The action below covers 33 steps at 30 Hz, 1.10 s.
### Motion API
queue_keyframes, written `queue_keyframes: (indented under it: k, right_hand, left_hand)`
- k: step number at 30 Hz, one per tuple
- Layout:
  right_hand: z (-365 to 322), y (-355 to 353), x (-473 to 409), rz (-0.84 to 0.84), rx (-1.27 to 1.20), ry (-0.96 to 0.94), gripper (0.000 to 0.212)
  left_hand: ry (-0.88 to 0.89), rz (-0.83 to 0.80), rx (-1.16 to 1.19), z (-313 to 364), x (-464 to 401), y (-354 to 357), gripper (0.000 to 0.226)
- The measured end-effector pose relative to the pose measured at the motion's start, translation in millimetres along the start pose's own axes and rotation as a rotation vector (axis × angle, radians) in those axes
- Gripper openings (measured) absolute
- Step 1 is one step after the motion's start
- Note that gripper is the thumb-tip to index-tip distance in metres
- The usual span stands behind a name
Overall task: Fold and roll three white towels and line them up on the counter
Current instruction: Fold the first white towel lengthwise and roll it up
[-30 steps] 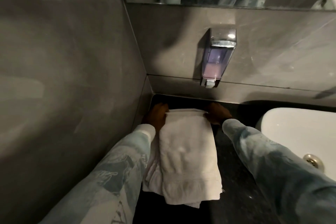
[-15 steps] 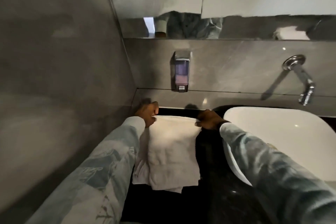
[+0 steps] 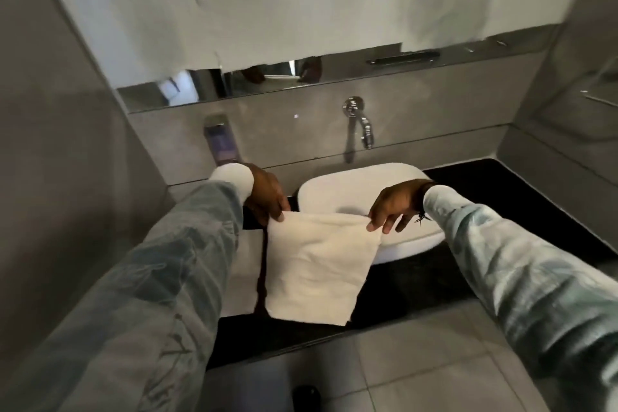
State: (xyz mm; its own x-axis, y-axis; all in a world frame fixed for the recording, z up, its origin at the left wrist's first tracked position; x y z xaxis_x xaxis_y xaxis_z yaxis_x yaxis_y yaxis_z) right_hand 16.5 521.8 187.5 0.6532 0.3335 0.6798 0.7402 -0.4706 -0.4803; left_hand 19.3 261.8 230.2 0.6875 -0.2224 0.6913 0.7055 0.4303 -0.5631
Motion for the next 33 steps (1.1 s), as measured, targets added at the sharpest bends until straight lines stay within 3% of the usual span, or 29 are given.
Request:
queue_keyframes:
  k: [7, 11, 15, 19, 23, 28, 33]
  right_hand:
    - [171.4, -54.5, 82.1, 0.063, 0.0, 0.292, 0.036]
    - [255.9, -81.4, 117.0, 0.134, -0.074, 0.384, 0.037]
    - [334.0, -115.6, 136.0, 0.156, -0.145, 0.468, 0.02]
    - [394.5, -167.1, 138.5, 0.194, -0.26, 0.489, 0.016]
    - [450.3, -214.2, 113.2, 0.243, -0.247, 0.494, 0.024]
    - [518.4, -299.2, 68.4, 0.405, -0.176, 0.367, 0.022]
    - [534.5, -311.7, 41.7, 0.543, -0.104, 0.311, 0.02]
  left_hand:
    - [0.184, -0.082, -0.097, 155.0, -68.1, 104.5, 0.022]
    - [0.267, -0.117, -0.151, 230.1, -112.1, 154.1, 0.022]
    - [0.334, -0.157, -0.174, 302.1, -170.3, 189.3, 0.02]
    - [0.372, -0.212, -0.208, 369.8, -236.7, 210.9, 0.018]
    - [0.434, -0.15, -0.277, 422.9, -297.8, 217.1, 0.025]
    - [0.433, -0.03, -0.392, 500.0, -380.8, 214.6, 0.03]
    - [0.404, 0.133, -0.343, 490.2, -402.9, 202.2, 0.023]
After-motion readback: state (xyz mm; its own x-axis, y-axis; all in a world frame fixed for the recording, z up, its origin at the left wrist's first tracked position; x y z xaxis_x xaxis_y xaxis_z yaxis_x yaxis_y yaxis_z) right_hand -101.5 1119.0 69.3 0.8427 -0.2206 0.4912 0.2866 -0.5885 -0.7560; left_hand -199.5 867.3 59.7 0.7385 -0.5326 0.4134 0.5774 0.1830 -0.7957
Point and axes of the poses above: each hand's wrist, its own x-axis away from the middle knuckle, its own y-axis out of the palm, z = x × y, the point moved 9 cm from there along -x, towards the middle knuckle, and after that the axes turned 1 degree about -x, right-handed, at the moved point
